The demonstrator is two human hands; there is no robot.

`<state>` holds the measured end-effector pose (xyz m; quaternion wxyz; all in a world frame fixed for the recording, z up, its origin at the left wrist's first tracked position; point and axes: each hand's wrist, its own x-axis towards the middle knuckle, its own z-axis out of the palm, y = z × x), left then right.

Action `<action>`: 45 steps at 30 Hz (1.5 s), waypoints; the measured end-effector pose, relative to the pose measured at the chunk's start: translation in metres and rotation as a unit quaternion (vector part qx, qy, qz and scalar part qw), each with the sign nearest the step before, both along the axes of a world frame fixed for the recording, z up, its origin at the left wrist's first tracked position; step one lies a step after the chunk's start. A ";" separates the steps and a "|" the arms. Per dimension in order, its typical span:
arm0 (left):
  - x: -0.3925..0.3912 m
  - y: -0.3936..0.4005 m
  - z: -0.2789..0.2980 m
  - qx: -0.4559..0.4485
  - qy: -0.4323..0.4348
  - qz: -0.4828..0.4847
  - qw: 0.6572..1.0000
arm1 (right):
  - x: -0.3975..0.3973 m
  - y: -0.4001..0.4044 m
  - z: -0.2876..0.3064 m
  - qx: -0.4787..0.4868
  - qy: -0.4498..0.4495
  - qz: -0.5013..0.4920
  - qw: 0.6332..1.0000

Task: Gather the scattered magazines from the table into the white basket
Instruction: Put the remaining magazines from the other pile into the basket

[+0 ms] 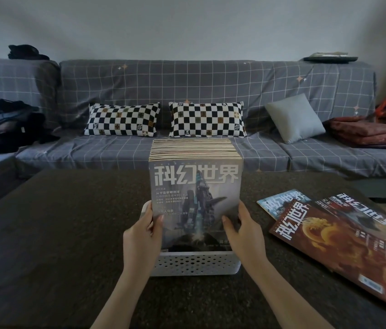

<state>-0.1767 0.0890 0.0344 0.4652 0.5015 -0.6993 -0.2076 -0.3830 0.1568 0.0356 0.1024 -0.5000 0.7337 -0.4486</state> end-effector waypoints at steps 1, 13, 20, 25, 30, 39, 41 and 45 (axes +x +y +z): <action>0.000 0.000 0.000 0.001 0.005 0.005 1.000 | 0.001 0.000 0.000 0.000 0.005 -0.004 1.000; -0.002 0.006 0.002 0.066 0.079 0.001 0.995 | 0.002 0.005 -0.001 -0.035 -0.002 0.009 0.999; -0.005 0.030 0.000 0.001 0.103 0.078 0.992 | -0.002 0.016 -0.005 -0.076 -0.027 -0.017 0.997; -0.024 0.046 0.004 -0.011 0.084 -0.019 0.996 | -0.012 0.033 -0.005 -0.100 -0.009 -0.025 0.995; -0.064 0.064 0.009 0.007 0.073 -0.119 0.990 | -0.030 0.056 -0.003 -0.110 0.002 -0.047 0.993; -0.168 0.101 0.012 0.032 0.049 -0.240 0.969 | -0.103 0.111 -0.013 -0.056 0.002 -0.162 0.985; -0.189 0.106 0.008 0.046 0.040 -0.264 0.963 | -0.120 0.125 -0.019 -0.044 0.002 -0.183 0.982; -0.228 0.109 -0.010 0.122 0.039 -0.284 0.950 | -0.149 0.148 -0.029 -0.018 0.004 -0.226 0.974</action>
